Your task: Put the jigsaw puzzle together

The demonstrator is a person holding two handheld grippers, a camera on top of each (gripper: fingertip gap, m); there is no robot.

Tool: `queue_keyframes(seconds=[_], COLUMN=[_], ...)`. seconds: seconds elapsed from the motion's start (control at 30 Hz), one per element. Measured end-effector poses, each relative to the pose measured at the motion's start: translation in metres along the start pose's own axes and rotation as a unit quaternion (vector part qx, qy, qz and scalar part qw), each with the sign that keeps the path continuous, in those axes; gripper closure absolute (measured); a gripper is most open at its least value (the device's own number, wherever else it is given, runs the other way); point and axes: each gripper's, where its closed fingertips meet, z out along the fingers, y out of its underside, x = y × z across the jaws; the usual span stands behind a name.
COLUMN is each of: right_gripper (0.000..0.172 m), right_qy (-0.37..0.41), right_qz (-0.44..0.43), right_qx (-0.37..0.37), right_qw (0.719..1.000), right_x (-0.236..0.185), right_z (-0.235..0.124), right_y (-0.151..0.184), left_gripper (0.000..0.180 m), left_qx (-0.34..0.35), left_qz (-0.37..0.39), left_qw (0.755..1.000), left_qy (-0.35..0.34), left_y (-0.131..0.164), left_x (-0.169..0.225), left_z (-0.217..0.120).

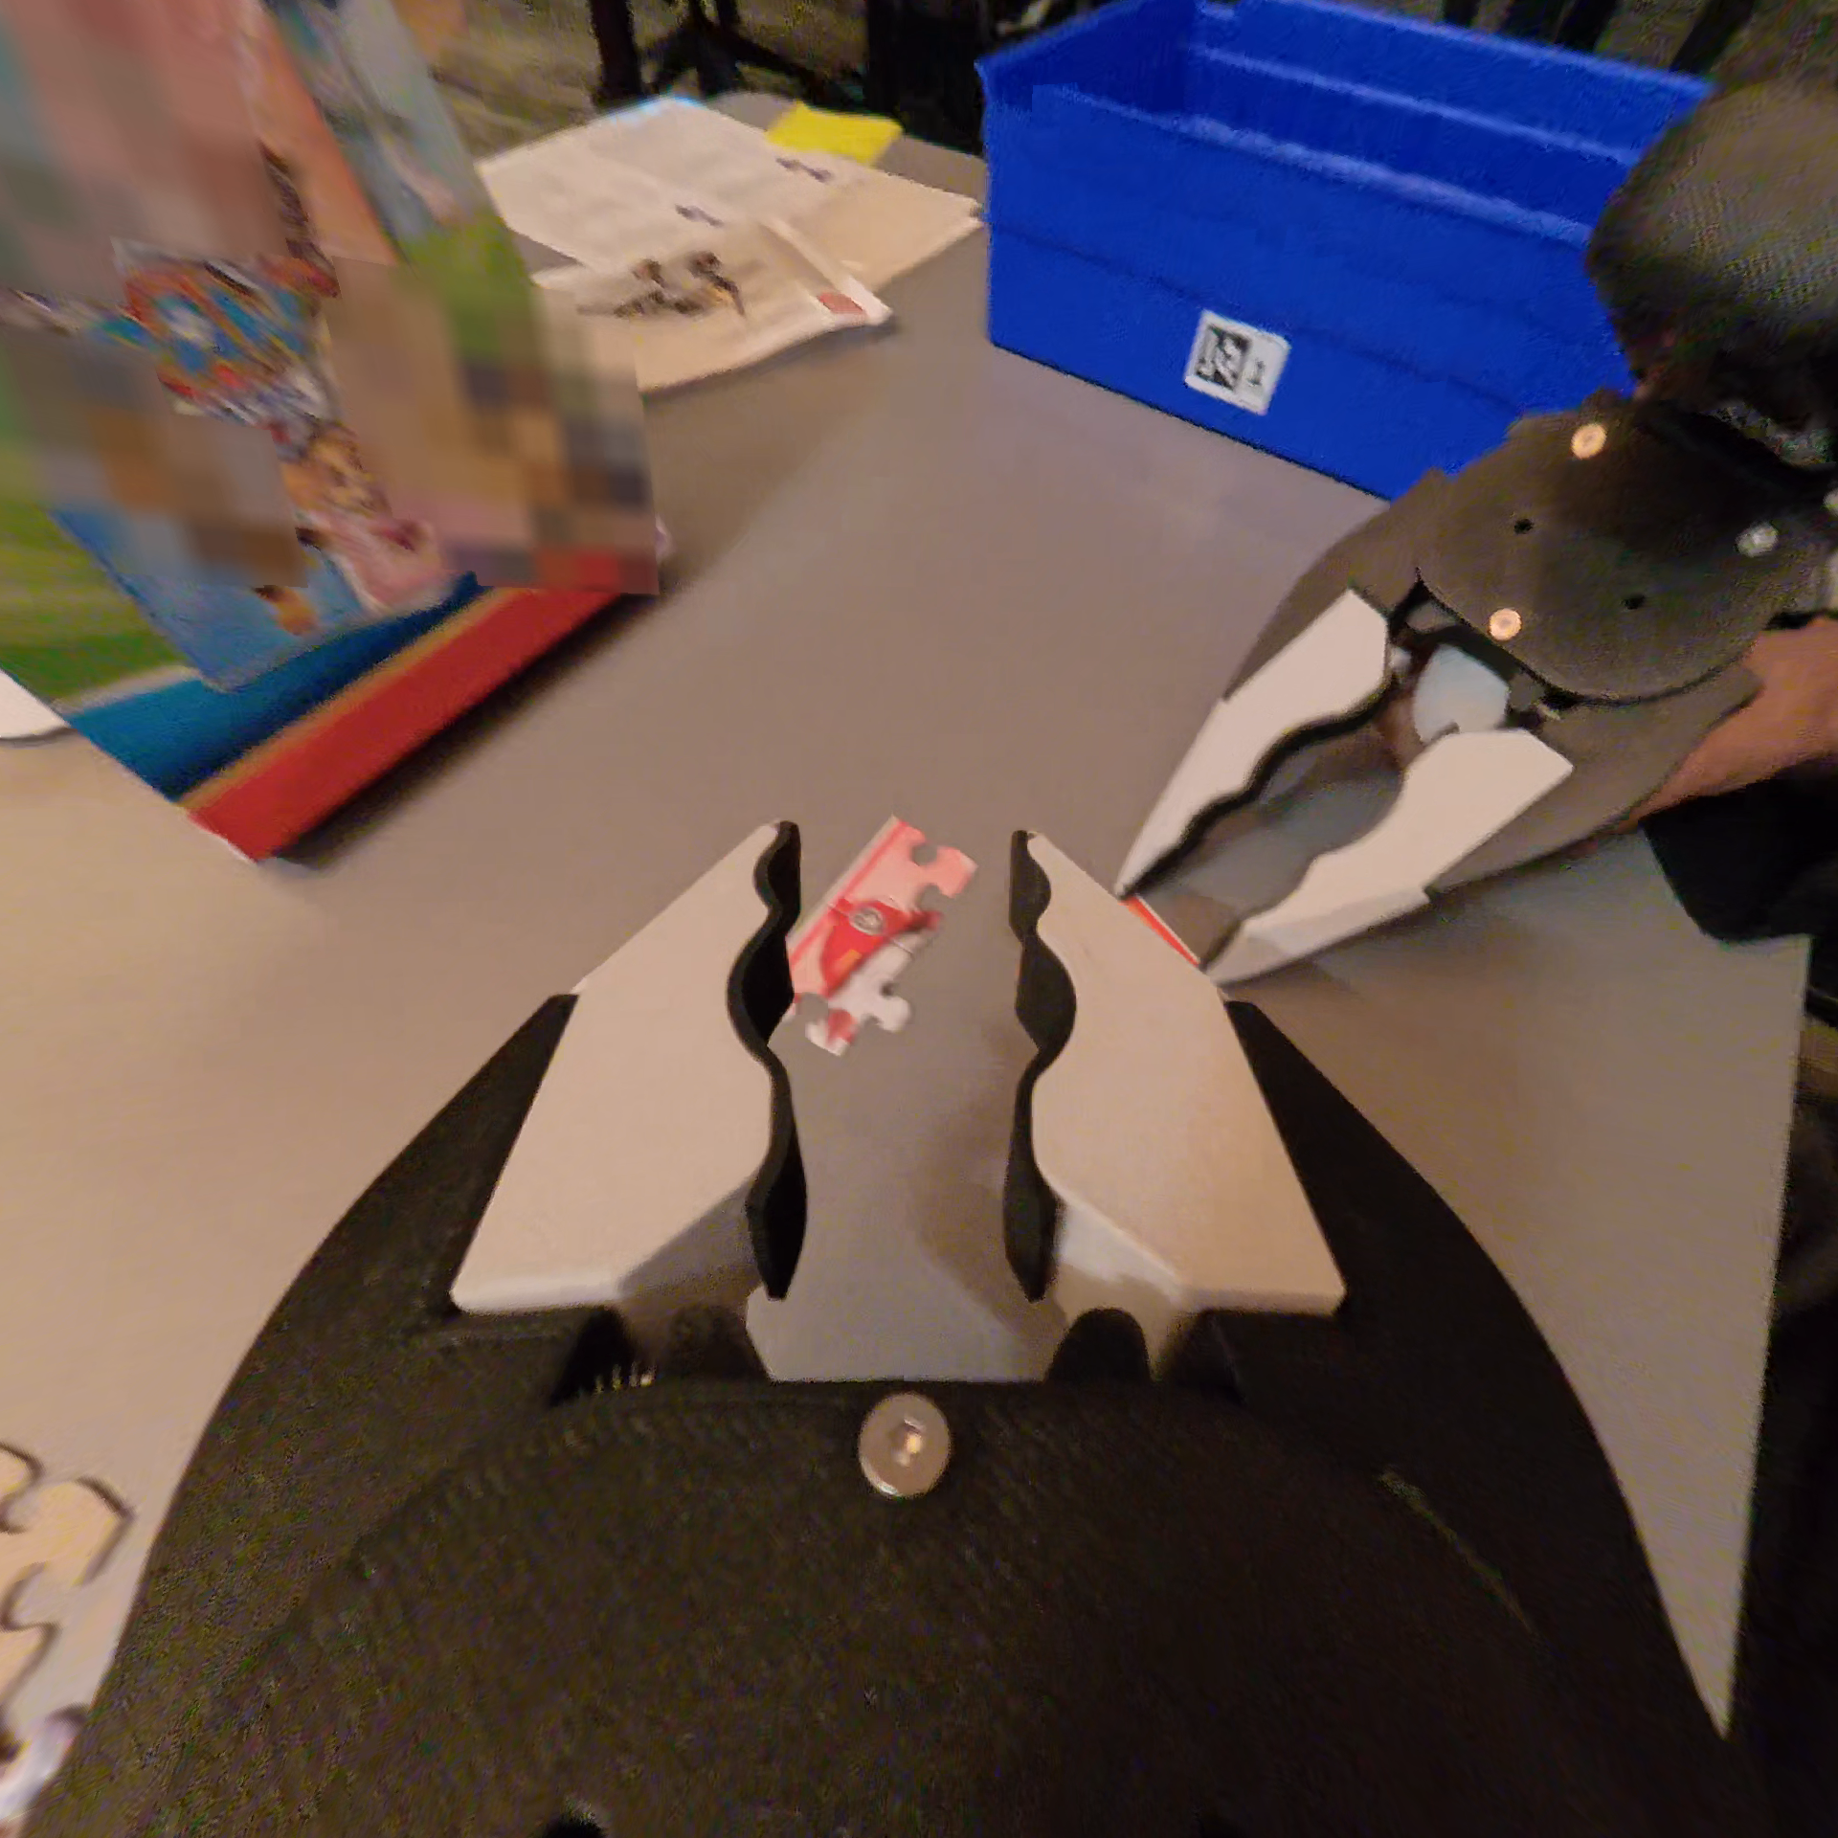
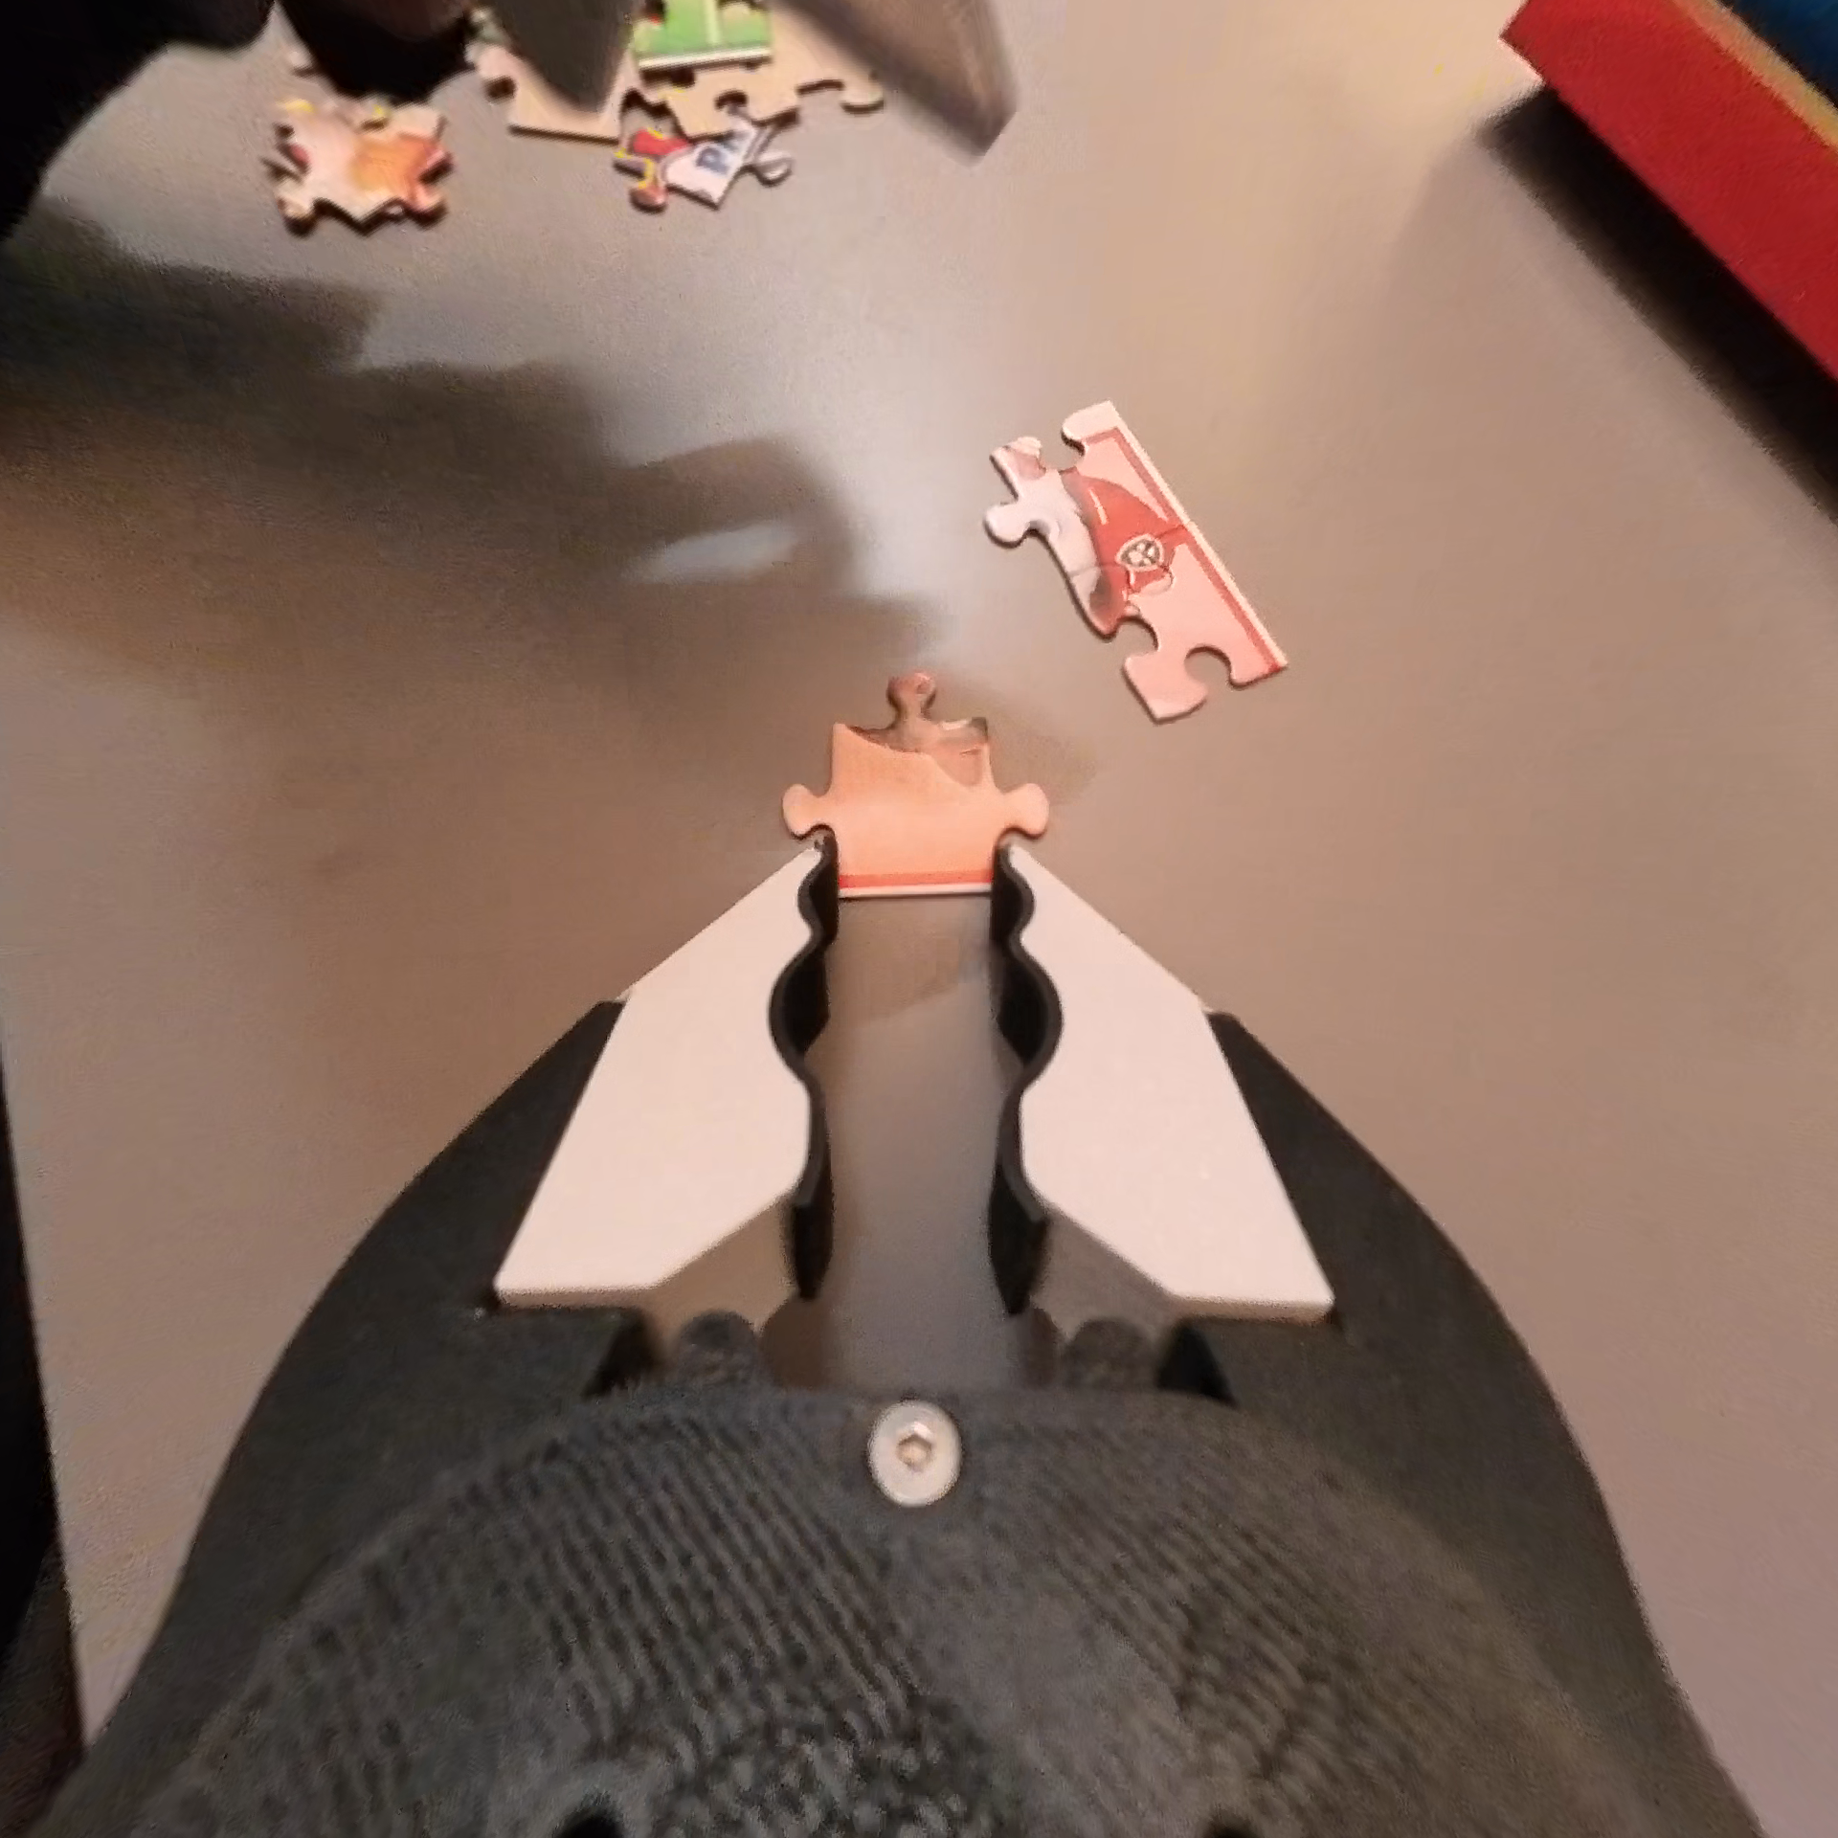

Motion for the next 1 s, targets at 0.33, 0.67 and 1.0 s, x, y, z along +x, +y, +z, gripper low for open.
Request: queue_keyframes(seconds=[0.33, 0.67, 1.0], right_gripper=[0.143, 0.143, 0.151], right_qy=[-0.097, -0.095, -0.100], right_qz=[-0.105, -0.089, -0.113], right_qx=[-0.005, 0.028, 0.014], right_qw=[0.990, 0.991, 0.988], right_x=[0.007, 0.017, 0.026], right_z=[0.019, 0.009, 0.013], right_y=[-0.017, -0.020, -0.016], left_gripper=[0.145, 0.146, 0.150], left_qx=[0.002, -0.045, -0.102], left_qz=[-0.067, -0.037, -0.019], left_qw=[0.998, 0.997, 0.995], left_qy=[-0.006, -0.045, -0.008], left_y=[-0.003, 0.018, 0.041], left_x=[-0.037, -0.047, -0.029], left_z=[0.034, 0.037, 0.048])
